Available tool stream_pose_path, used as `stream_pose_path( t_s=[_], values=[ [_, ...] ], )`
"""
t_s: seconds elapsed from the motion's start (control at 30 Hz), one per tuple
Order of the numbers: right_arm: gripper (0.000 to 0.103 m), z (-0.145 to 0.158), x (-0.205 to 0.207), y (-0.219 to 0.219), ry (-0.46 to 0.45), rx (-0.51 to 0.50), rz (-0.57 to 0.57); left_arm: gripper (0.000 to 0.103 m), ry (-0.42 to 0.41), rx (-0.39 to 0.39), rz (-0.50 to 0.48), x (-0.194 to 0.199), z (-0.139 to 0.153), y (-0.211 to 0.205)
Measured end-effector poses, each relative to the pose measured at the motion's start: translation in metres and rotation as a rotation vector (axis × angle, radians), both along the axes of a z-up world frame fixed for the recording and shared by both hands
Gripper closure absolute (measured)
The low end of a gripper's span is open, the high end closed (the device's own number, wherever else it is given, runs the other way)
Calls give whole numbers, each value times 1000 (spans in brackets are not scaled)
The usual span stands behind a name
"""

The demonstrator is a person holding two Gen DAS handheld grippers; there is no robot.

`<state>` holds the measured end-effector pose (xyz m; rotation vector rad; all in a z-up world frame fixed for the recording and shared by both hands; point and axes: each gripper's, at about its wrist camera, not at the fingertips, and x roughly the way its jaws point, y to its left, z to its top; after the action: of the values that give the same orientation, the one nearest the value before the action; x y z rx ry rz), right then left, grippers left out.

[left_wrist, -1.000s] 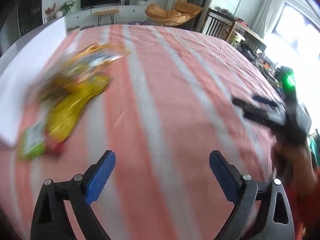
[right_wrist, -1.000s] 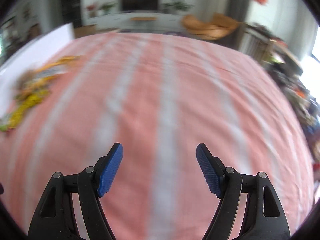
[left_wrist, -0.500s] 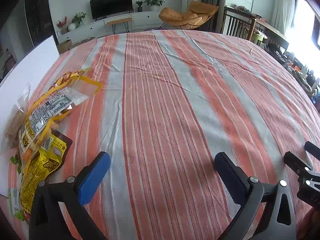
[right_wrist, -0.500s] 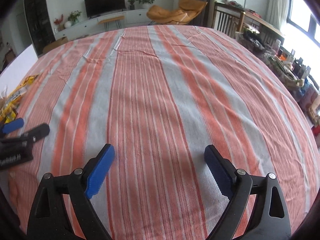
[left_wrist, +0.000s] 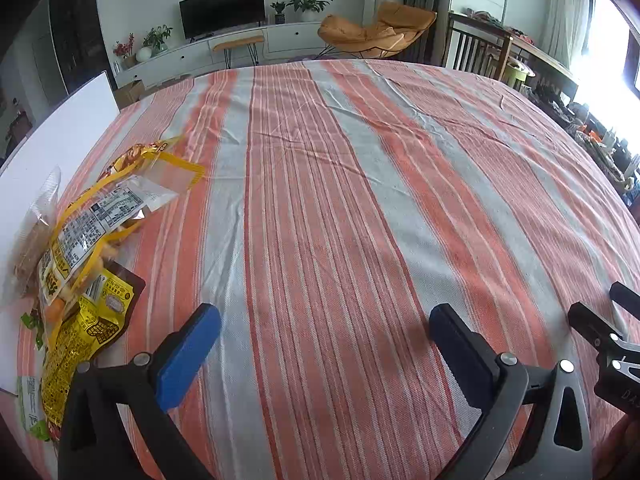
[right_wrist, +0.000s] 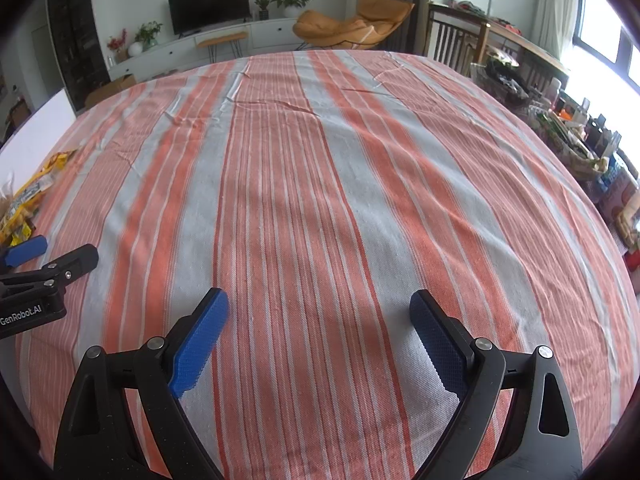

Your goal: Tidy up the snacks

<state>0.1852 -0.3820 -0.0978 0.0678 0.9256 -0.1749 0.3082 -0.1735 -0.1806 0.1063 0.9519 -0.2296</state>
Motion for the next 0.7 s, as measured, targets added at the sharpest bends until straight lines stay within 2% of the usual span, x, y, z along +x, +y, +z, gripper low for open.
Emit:
stream_pose_path(
  t_s=[0.7],
  values=[
    [8,-2,0,-4,1,-1,-2,0,2,3,2,0,1,0]
  ],
)
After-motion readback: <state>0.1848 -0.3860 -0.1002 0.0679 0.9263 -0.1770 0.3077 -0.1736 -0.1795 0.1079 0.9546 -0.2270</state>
